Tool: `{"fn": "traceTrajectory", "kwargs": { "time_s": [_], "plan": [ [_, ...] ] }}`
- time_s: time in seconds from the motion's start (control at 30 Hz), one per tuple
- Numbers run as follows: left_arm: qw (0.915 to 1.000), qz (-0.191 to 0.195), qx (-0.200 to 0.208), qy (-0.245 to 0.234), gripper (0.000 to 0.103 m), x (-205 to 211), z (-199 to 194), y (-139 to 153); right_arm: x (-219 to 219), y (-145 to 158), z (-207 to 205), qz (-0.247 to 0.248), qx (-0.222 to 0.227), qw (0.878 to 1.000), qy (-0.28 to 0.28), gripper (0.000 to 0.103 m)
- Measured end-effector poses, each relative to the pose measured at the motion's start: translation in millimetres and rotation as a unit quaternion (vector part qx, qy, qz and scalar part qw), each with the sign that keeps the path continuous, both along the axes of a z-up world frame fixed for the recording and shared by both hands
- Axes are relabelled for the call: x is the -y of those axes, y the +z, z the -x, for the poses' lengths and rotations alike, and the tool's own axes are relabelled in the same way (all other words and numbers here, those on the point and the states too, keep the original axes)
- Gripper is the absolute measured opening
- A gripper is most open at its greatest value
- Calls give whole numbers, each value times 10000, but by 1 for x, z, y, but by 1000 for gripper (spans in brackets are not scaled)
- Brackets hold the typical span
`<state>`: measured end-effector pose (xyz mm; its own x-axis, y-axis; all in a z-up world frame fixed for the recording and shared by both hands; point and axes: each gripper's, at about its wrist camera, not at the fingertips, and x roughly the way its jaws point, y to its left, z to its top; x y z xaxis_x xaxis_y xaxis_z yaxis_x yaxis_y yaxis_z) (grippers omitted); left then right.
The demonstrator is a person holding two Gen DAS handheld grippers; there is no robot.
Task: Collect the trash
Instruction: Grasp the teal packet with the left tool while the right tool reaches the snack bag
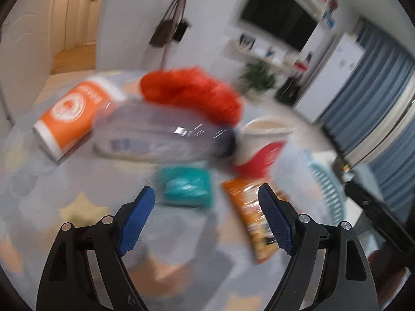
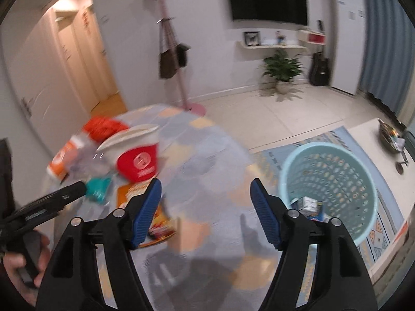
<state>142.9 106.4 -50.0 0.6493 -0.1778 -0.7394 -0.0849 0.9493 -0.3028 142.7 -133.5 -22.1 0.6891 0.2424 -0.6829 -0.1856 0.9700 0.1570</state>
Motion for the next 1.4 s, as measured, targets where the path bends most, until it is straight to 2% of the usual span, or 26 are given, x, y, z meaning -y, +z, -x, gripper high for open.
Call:
{"fn": "traceTrajectory", "kwargs": {
  "time_s": [0.23, 0.37, 0.53, 0.67, 0.97, 1.23, 1.3, 1.4],
  "plan": [
    [9993, -235, -283, -11, 79, -3, -26, -20, -39, -27, 7, 147, -320, 9973, 647, 73],
    [9980, -599, -210, -15, 70, 2, -35, -22, -52, -37, 11, 240, -407, 9952, 855, 75],
    [9971, -746, -166, -43, 56, -1, -34, -20, -59, -43, 7, 209, -566, 9931, 1006, 75],
    [9977, -669, -118, -25, 51, -6, -28, -20, -68, -48, 3, 298, -626, 9912, 1127, 77],
    [9991, -341, 112, 243, 50, -23, 6, -13, -89, -64, -10, 392, -869, 9872, 1279, 82],
    [9990, -200, 246, 310, 50, -29, 19, -7, -104, -67, -9, 796, -741, 9873, 1163, 86],
    [9991, -202, 250, 283, 50, -28, 21, -7, -110, -68, -7, 937, -673, 9871, 1112, 84],
    [9991, -173, 255, 274, 50, -29, 24, -9, -110, -66, -5, 930, -619, 9874, 1124, 74]
  ]
}}
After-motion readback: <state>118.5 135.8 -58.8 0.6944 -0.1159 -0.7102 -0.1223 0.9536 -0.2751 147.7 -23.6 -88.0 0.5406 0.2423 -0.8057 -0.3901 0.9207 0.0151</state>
